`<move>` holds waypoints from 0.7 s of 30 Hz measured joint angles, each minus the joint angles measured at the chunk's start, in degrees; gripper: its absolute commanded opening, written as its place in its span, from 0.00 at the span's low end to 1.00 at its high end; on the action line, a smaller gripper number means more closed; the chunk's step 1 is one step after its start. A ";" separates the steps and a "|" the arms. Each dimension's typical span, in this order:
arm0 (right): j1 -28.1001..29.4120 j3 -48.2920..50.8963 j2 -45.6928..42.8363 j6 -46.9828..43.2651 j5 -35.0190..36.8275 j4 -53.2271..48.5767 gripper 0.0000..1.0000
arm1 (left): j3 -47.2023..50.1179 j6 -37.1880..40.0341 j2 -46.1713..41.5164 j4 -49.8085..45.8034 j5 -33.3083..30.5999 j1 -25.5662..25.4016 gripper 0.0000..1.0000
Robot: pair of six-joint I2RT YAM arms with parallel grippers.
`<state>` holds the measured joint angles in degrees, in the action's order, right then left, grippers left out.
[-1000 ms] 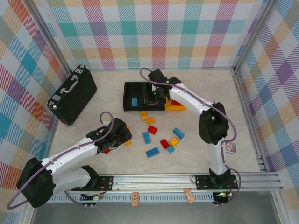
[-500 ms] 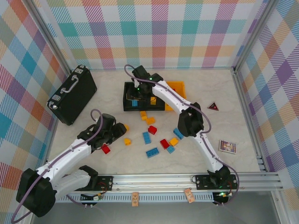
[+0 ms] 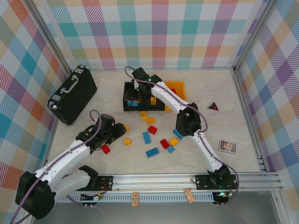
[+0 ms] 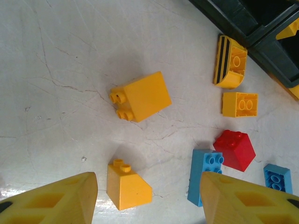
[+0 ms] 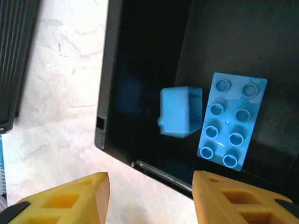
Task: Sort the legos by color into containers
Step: Place the lego in the container, then pick up the lego from the center of the table.
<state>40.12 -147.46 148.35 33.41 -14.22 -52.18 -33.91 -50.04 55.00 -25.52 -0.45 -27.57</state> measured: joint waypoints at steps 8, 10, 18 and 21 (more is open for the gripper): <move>0.00 7.52 -5.60 -1.86 0.24 0.92 0.49 | -0.15 0.00 0.59 -0.61 -0.02 0.00 0.60; 0.00 13.16 -10.47 -2.69 0.52 1.79 0.50 | -0.44 0.02 1.27 -1.20 -0.02 0.00 0.60; 0.00 33.64 -32.28 -5.40 1.92 7.85 0.51 | -1.84 -0.02 4.50 -2.91 -0.24 0.00 0.60; -0.02 42.62 -38.51 -5.79 2.62 10.12 0.51 | -2.80 -0.04 6.14 -3.30 -0.50 0.00 0.61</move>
<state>40.10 -104.84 109.84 27.62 -11.60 -42.06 -36.71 -50.09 61.14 -28.82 -0.95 -27.57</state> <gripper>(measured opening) 0.510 0.606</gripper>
